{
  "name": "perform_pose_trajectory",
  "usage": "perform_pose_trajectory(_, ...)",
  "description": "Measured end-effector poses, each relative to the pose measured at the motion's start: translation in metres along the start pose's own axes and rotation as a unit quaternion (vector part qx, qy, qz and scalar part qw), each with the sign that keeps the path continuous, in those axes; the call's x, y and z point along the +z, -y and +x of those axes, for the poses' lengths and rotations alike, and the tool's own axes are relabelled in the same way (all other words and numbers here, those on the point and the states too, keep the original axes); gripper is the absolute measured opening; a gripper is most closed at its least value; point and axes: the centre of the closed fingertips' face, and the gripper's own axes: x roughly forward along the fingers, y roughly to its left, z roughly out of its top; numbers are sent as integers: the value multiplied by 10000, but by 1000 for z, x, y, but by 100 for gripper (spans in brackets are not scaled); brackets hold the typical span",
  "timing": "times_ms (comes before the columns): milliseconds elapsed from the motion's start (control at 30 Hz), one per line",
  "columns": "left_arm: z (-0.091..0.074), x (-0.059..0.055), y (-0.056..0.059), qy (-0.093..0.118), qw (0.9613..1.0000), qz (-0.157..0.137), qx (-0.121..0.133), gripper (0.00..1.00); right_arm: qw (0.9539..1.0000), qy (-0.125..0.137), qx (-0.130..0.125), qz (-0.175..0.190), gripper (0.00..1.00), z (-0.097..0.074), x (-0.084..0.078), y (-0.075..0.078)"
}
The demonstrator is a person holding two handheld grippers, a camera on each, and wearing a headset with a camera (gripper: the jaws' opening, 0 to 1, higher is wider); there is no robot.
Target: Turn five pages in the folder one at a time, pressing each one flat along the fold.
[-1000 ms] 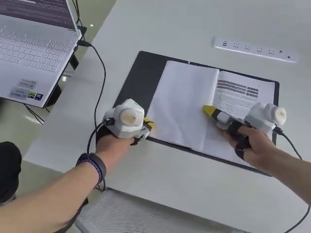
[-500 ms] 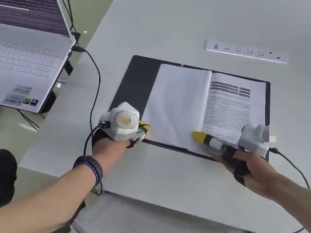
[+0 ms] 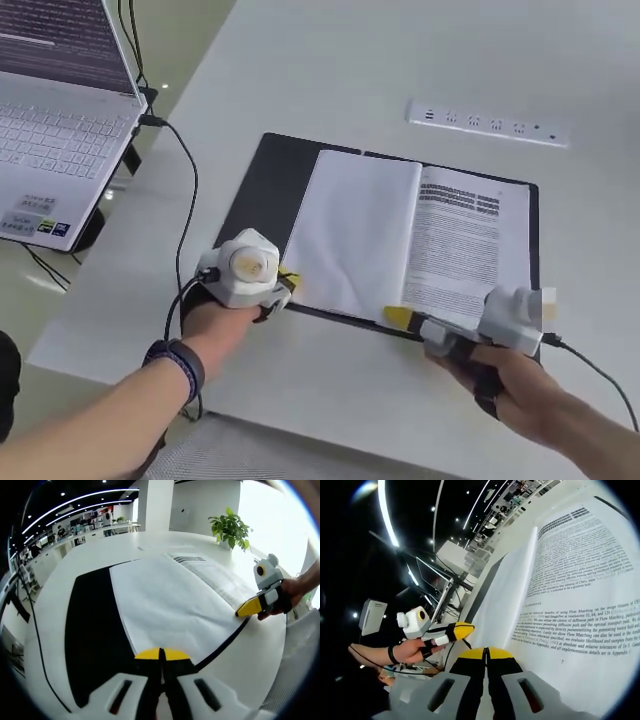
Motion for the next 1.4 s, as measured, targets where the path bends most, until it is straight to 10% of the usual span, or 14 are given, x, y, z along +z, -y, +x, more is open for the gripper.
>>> perform_pose_trajectory(567,3,-3,2,-288,9995,-107,-71,0,9989,42,-219,-417,0,-4,4,-3)
perform_pose_trajectory(900,-20,20,7,154,9994,-291,-141,10,9946,354,-635,-741,15,-46,19,0)
perform_pose_trajectory(1400,-61,42,18,529,9984,-14,-211,29,9703,288,-1576,-1814,45,-128,26,9)
